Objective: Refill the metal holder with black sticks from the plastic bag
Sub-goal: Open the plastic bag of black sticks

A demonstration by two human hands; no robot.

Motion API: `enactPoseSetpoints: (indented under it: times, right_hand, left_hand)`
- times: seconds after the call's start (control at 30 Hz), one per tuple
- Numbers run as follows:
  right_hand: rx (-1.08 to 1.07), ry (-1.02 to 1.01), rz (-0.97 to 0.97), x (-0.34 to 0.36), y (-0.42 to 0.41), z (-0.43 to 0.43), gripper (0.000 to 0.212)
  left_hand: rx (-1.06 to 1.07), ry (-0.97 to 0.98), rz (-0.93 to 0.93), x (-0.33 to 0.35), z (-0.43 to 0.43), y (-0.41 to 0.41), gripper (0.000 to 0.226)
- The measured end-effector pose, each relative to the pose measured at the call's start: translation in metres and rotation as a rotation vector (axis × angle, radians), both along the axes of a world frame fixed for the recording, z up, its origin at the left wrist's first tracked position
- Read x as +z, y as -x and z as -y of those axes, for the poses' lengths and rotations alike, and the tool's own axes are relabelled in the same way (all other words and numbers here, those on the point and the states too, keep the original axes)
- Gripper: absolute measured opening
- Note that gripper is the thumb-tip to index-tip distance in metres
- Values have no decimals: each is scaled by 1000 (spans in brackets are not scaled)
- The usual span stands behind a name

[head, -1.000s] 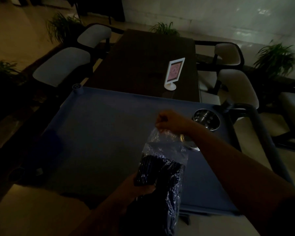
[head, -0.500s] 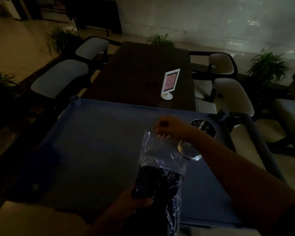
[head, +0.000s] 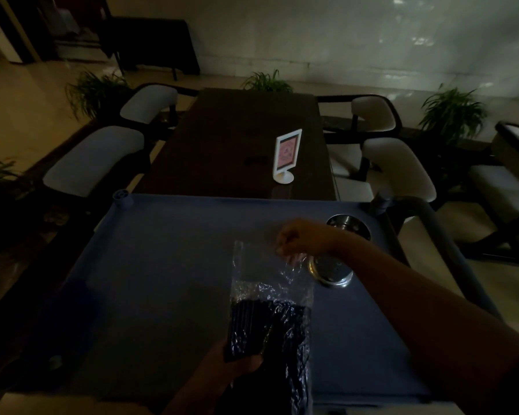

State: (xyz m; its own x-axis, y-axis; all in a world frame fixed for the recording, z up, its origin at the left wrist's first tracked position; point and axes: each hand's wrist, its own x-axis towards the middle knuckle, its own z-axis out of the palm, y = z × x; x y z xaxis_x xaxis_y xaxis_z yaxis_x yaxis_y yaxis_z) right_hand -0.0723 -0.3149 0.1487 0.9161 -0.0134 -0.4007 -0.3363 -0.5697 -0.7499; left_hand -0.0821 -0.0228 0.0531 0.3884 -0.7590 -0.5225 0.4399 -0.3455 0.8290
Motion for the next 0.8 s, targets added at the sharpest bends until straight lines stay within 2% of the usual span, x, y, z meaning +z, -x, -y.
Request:
enactPoseSetpoints:
  times: [0.07, 0.2, 0.27, 0.37, 0.53, 0.63, 0.8]
  right_hand:
    - [-5, 13, -10, -2, -3, 3, 13]
    - [25, 43, -7, -8, -10, 9, 5]
    - [21, 43, -14, -12, -12, 11, 10]
    - [-15, 37, -45, -19, -15, 13, 8]
    - [-31, 81, -71, -26, -16, 12, 18]
    - [-40, 84, -94, -31, -15, 11, 14]
    - [-109, 52, -42, -31, -9, 12, 19]
  left_hand:
    - [-20, 10, 7, -1, 1, -1, 65]
    - [-33, 26, -20, 3, 0, -2, 88]
    - [-41, 30, -30, 2, 0, -4, 92]
    - [-65, 25, -23, 6, 2, -6, 90]
    - [-93, 2, -1, 5, 5, -8, 73]
    - [-91, -11, 0, 0, 5, -9, 75]
    - [-53, 31, -20, 2, 7, -8, 67]
